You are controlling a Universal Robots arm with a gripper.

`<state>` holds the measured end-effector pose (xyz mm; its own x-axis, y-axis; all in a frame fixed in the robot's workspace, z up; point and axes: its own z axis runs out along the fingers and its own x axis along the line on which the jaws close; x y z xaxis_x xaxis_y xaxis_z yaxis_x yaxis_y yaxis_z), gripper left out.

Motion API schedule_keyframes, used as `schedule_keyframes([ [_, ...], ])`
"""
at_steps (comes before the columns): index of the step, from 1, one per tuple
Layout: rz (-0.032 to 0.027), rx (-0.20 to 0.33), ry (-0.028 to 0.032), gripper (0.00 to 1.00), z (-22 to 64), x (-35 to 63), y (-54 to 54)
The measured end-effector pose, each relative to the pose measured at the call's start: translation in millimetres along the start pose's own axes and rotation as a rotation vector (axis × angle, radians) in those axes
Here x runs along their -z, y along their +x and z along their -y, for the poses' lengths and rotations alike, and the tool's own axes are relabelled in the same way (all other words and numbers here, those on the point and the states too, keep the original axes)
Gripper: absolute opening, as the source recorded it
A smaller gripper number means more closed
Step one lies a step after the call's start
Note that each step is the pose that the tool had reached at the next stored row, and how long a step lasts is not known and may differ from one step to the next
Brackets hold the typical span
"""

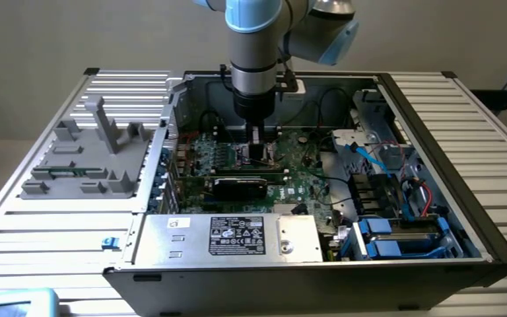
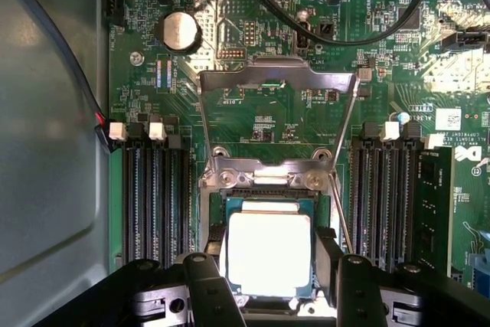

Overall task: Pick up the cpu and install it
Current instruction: 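Place the cpu into insertion slot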

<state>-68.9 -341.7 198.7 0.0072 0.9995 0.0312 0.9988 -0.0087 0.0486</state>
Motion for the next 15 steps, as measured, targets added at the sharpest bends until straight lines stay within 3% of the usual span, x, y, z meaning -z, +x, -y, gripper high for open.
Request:
schedule_keyframes([
  [3, 0.0002, 0.0, -0.0032, 0.55, 0.8, -0.1, 0.0],
  [15, 0.0003, -0.002, -0.0042, 0.55, 0.9, -0.8, 0.0],
])
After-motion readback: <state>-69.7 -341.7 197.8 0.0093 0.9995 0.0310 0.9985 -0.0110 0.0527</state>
